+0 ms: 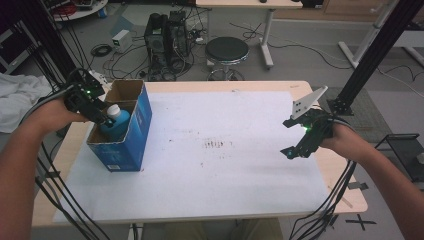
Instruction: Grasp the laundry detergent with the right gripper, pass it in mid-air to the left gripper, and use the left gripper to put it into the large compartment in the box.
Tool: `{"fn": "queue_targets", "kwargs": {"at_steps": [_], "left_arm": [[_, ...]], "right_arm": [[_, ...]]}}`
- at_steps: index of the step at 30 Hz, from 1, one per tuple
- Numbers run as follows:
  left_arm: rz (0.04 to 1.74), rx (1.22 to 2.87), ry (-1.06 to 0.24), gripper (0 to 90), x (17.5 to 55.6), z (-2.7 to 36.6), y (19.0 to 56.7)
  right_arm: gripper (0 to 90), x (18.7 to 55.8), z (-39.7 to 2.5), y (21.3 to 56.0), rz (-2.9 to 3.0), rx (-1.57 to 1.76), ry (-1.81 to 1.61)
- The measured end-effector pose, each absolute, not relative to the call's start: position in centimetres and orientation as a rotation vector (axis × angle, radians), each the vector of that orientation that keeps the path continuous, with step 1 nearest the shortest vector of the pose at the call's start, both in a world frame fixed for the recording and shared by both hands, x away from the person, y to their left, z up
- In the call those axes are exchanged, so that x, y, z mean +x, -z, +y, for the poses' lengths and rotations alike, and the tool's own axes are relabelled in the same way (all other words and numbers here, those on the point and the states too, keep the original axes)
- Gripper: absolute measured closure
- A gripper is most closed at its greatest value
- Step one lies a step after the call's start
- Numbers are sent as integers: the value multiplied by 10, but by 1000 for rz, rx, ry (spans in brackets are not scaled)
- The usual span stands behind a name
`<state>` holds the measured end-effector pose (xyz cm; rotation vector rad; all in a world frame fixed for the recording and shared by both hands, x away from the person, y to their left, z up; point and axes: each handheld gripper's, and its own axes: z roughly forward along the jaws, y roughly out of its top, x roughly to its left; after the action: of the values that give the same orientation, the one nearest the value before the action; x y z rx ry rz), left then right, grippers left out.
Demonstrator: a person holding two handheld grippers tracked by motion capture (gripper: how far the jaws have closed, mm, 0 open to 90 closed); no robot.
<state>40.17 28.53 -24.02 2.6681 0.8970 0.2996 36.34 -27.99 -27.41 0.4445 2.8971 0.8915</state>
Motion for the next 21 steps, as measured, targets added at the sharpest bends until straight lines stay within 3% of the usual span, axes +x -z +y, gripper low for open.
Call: {"fn": "queue_targets", "kwargs": {"at_steps": [16,18,21], "left_arm": [[734,2591,-280,294,384,247,196],[740,2572,-283,224,383,241,193],[719,2559,-286,221,384,231,188]], "right_arm": [[11,360,-280,272,2884,434,-907],[11,360,-282,271,2883,432,-913],[11,359,-283,271,2880,442,-914]]}}
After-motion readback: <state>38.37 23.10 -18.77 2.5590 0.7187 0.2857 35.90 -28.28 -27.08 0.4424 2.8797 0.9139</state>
